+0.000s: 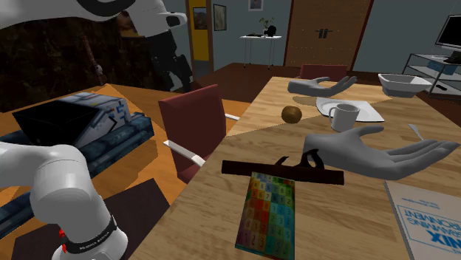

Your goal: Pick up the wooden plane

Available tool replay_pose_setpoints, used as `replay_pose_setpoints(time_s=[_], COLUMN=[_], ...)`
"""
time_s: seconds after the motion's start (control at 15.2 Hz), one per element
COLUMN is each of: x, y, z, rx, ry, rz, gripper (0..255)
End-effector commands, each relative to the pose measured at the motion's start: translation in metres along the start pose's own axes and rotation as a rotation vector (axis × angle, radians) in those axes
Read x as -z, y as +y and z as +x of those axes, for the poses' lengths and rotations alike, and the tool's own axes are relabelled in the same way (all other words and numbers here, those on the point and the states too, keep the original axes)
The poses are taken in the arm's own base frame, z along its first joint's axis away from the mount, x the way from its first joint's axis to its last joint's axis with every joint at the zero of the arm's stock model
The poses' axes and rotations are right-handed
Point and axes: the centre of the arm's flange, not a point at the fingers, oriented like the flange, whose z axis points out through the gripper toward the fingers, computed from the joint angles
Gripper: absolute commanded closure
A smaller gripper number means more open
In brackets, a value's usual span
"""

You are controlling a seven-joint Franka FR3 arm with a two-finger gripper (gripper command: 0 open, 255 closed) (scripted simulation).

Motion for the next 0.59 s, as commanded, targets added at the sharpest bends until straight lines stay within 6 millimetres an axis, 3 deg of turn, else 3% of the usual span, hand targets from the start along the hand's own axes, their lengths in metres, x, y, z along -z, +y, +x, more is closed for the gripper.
replay_pose_setpoints(time_s=[0.0,0.53], x=[0.000,-0.069], y=[0.000,0.052], z=[0.000,0.032], rx=[0.000,-0.062], ry=[0.000,-0.016], rz=[0.000,-0.152], gripper=[0,0])
